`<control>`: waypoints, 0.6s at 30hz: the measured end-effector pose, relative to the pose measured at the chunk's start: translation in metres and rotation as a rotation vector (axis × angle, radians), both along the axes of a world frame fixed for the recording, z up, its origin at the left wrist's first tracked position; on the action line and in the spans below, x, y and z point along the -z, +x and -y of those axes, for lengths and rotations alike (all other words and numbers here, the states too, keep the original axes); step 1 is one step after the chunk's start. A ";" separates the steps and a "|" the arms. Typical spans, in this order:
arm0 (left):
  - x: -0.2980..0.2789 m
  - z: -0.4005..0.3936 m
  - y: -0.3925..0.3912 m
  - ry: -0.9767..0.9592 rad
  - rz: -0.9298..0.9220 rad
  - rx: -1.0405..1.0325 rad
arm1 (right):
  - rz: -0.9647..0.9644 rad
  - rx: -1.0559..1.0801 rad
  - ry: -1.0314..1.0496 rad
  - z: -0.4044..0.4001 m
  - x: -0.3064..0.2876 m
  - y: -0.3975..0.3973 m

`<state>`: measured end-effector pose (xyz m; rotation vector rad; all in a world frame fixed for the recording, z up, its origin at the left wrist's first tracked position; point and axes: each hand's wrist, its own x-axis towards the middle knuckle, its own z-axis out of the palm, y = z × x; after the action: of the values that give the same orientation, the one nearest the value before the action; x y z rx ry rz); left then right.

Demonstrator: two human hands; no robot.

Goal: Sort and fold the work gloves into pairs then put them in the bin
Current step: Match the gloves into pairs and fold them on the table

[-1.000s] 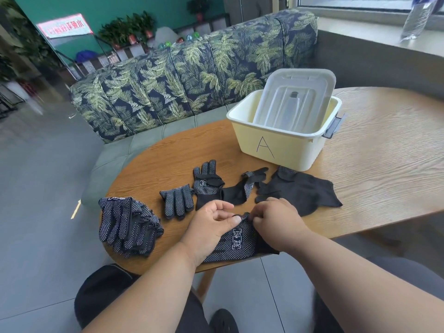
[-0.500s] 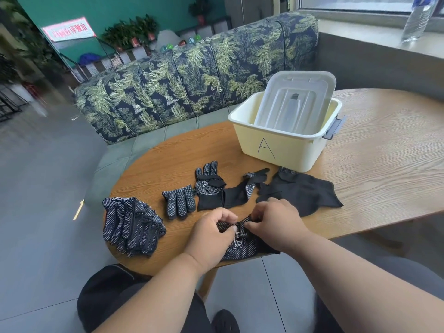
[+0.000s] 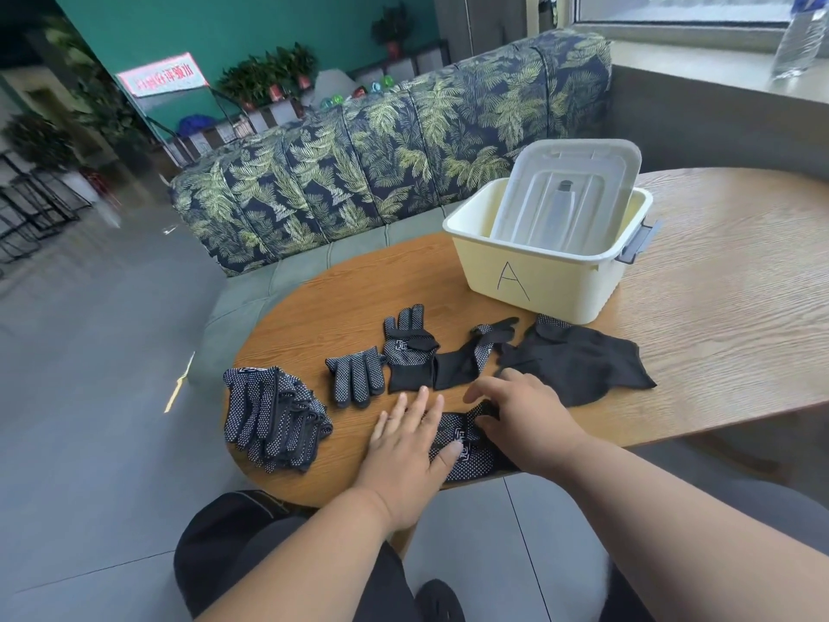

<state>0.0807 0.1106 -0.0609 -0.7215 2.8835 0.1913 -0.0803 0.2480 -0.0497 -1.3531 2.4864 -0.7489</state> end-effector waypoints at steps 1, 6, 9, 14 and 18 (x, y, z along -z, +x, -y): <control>0.000 0.001 0.000 -0.003 0.004 -0.004 | -0.005 -0.006 -0.005 0.000 0.001 0.000; -0.005 0.003 0.000 0.033 -0.011 0.005 | -0.047 -0.031 -0.018 -0.001 0.003 0.003; -0.013 0.005 0.012 0.106 -0.166 -0.043 | -0.028 -0.019 -0.007 -0.001 0.002 0.003; -0.016 0.008 0.042 -0.026 -0.423 -0.104 | -0.073 -0.010 0.080 -0.001 -0.002 0.010; -0.018 -0.002 0.055 0.002 -0.291 -0.084 | -0.138 -0.010 0.164 0.000 -0.005 0.020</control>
<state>0.1356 0.1125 -0.0428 -0.8825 3.1258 0.3355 -0.0607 0.2480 -0.0449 -1.3998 2.5775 -0.4517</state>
